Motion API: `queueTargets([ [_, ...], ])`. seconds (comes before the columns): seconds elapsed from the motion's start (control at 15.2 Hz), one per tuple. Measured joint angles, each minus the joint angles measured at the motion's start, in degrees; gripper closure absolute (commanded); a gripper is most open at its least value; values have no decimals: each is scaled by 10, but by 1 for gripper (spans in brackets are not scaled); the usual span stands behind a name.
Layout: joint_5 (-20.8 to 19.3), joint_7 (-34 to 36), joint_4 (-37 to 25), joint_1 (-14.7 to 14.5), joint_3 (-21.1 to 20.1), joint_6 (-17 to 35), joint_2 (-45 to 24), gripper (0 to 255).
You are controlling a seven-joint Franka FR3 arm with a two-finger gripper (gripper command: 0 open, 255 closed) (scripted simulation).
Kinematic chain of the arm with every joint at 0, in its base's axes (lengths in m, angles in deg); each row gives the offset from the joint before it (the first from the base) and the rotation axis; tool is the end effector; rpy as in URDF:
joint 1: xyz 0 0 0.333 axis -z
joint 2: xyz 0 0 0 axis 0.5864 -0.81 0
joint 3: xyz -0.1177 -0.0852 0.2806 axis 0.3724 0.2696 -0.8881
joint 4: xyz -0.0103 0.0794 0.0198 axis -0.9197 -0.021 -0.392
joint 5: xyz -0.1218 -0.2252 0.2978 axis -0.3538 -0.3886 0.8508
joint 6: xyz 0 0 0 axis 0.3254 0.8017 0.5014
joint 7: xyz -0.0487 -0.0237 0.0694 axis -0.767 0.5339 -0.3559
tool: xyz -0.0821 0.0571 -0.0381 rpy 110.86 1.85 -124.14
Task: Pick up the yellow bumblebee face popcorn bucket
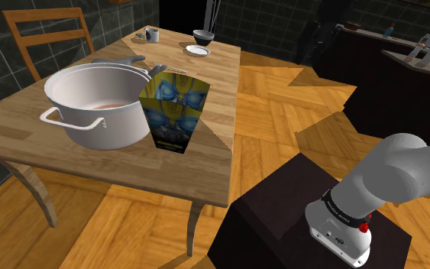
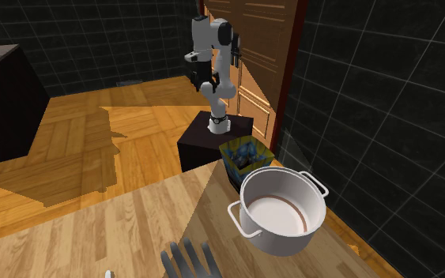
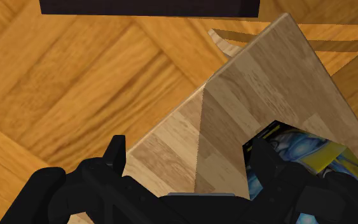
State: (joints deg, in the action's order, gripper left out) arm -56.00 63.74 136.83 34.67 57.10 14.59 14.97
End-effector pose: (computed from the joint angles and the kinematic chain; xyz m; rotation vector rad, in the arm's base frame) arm 0.3215 0.0235 0.6214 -3.0979 0.0500 -0.0909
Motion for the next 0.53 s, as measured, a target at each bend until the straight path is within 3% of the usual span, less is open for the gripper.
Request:
queueTargets([
  [0.53,35,-6,-13,-17,-5,84,-102,0],
])
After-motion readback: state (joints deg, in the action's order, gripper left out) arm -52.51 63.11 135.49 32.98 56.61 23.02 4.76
